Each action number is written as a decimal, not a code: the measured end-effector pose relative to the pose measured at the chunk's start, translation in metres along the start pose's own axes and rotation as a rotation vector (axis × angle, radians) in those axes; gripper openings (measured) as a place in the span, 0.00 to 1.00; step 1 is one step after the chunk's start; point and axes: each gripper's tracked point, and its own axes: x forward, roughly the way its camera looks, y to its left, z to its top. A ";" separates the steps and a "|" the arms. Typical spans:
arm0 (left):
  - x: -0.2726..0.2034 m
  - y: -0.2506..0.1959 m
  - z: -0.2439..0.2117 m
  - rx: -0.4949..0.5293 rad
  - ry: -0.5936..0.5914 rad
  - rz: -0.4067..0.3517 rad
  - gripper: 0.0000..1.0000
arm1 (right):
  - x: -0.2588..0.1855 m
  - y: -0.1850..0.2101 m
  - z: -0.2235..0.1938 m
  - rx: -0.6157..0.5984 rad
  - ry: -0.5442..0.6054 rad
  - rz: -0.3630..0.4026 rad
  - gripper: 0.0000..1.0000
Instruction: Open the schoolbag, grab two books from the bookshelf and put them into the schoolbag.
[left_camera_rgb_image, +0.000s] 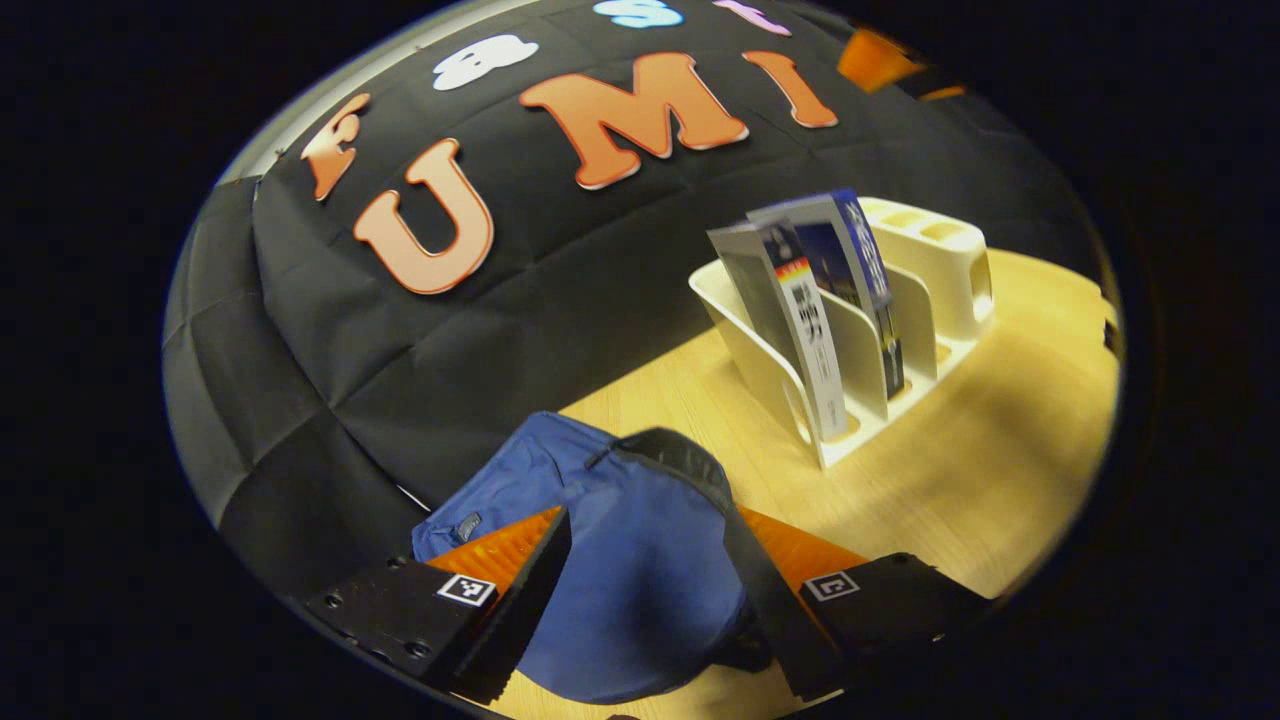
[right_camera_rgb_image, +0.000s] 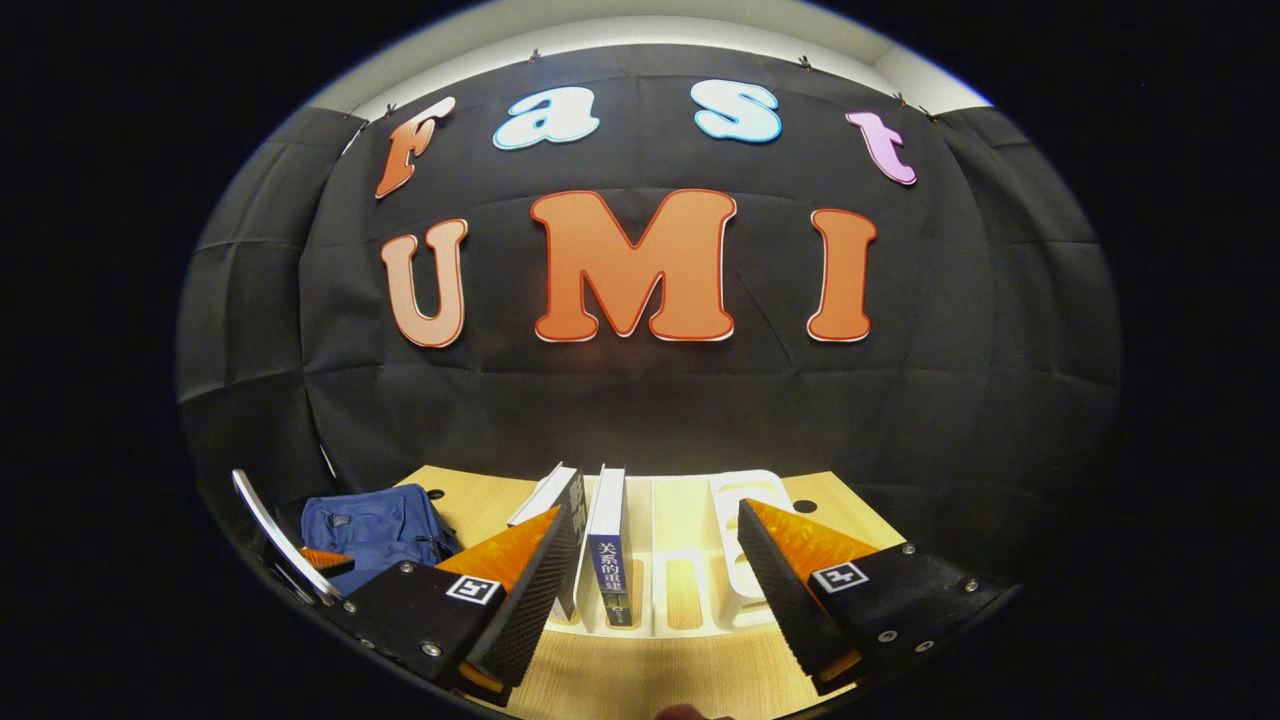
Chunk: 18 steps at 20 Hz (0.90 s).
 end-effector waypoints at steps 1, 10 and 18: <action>0.001 -0.005 -0.011 0.025 0.026 -0.006 0.96 | 0.000 -0.002 -0.002 -0.001 0.003 -0.005 0.97; 0.004 -0.035 -0.081 0.175 0.212 -0.068 0.96 | 0.005 -0.007 -0.014 -0.021 0.029 -0.019 0.97; -0.003 -0.002 -0.070 0.287 0.209 0.001 0.89 | 0.012 0.009 -0.010 -0.031 0.009 0.022 0.97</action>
